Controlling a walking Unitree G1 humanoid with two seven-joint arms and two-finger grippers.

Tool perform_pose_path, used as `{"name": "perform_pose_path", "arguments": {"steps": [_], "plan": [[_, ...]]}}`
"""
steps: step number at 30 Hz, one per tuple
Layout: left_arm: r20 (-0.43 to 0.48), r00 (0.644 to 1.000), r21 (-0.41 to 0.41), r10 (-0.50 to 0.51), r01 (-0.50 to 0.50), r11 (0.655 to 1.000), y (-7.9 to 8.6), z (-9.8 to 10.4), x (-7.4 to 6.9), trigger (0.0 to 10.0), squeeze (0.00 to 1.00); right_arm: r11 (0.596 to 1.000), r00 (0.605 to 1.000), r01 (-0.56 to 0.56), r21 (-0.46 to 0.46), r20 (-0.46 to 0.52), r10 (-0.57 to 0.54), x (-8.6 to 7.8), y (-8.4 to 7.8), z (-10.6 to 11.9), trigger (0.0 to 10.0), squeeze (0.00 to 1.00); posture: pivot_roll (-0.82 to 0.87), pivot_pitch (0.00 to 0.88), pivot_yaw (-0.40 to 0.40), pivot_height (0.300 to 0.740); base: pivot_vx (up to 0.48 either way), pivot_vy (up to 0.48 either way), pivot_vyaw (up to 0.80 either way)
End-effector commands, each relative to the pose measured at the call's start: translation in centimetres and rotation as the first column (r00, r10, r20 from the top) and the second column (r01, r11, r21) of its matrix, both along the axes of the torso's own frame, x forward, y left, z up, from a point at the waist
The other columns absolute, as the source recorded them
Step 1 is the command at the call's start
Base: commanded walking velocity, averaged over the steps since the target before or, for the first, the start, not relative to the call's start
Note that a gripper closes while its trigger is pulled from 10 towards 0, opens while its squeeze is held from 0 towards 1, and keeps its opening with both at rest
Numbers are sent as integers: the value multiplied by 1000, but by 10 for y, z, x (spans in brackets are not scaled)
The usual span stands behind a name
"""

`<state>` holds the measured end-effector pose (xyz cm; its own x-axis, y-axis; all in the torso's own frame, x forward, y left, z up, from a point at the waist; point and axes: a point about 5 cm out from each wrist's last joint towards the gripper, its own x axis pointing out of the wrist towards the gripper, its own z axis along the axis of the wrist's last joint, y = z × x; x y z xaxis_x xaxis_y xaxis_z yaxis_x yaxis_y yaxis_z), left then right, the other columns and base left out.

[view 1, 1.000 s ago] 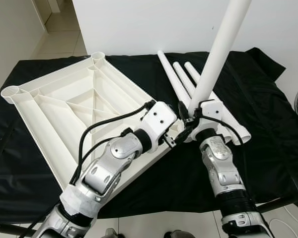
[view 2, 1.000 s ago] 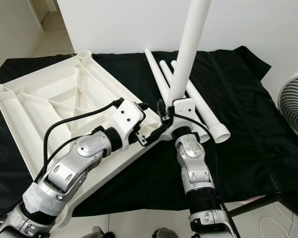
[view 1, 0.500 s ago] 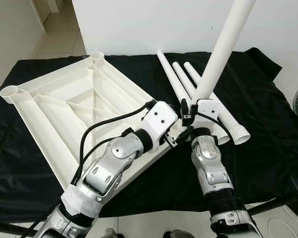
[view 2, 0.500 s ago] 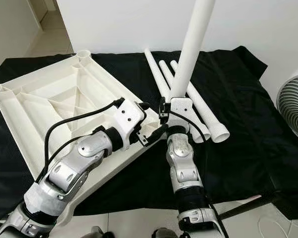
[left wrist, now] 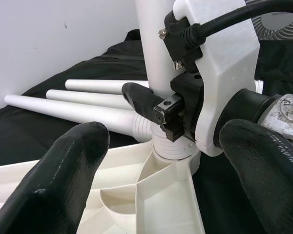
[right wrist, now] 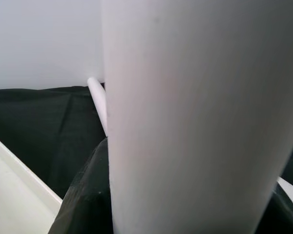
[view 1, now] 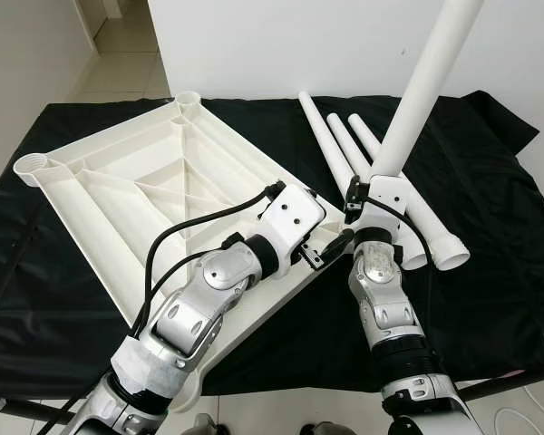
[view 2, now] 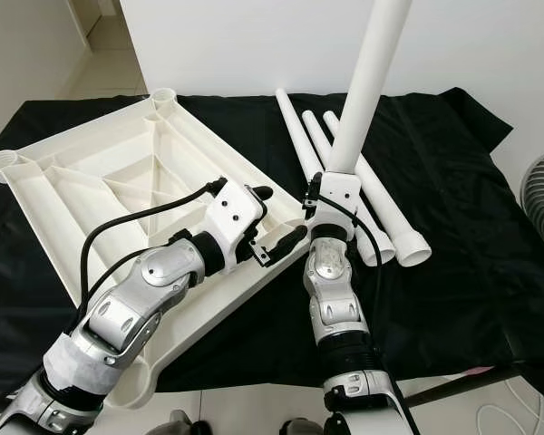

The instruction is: Building children table

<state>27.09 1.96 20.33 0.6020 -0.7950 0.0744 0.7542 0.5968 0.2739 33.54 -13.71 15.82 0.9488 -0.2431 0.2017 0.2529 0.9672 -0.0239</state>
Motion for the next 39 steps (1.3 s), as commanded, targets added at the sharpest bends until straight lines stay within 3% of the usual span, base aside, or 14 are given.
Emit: {"name": "perform_pose_path", "arguments": {"steps": [1,8,9,10,24,25,27,28,33,39], "plan": [[-8,999,20,-37,37,999,0,-1,-2,10000,0,992,977,127,-13,-173,-127,-7,-24,-37,10000,0,-121,78,47,740,0,0,0],[-8,999,19,-38,38,999,-1,-1,-1,10000,0,996,986,87,-19,-140,-88,-4,-19,-32,10000,0,-121,78,47,740,0,0,0],[-8,999,19,-39,39,999,-1,-1,-2,10000,0,998,991,68,-14,-111,-69,-4,-19,-28,10000,200,-121,79,46,740,0,0,0],[-9,999,18,-40,40,999,-1,-1,-2,10000,0,999,995,51,-4,-88,-51,-4,-18,-25,10000,1000,-121,79,46,740,0,0,0],[-9,999,14,-49,49,999,-4,-1,-4,10000,0,1000,1000,-4,-22,-9,4,1,-28,-10,10000,1000,-127,73,44,740,0,0,0],[-9,999,13,-50,50,999,-4,-1,-4,10000,0,999,999,-32,-22,-4,31,2,-27,-9,10000,706,-127,73,44,740,0,0,0],[-9,999,13,-50,50,999,-4,-1,-4,10000,0,999,999,-32,-22,-4,31,2,-27,-9,10000,706,-127,73,44,740,0,0,0],[-9,999,13,-51,51,999,-5,-1,-4,10000,0,997,997,-73,-7,-9,73,4,-27,-8,10000,0,-130,67,43,740,0,0,0],[-6,998,11,-57,58,998,-6,0,-4,10000,0,959,960,-280,-41,-8,280,8,-28,-2,10000,0,-137,61,47,740,0,0,0],[-3,998,10,-65,65,998,-8,1,-4,10000,0,921,924,-382,-76,-21,381,9,-35,4,10000,0,-137,61,47,740,0,0,0]]}}
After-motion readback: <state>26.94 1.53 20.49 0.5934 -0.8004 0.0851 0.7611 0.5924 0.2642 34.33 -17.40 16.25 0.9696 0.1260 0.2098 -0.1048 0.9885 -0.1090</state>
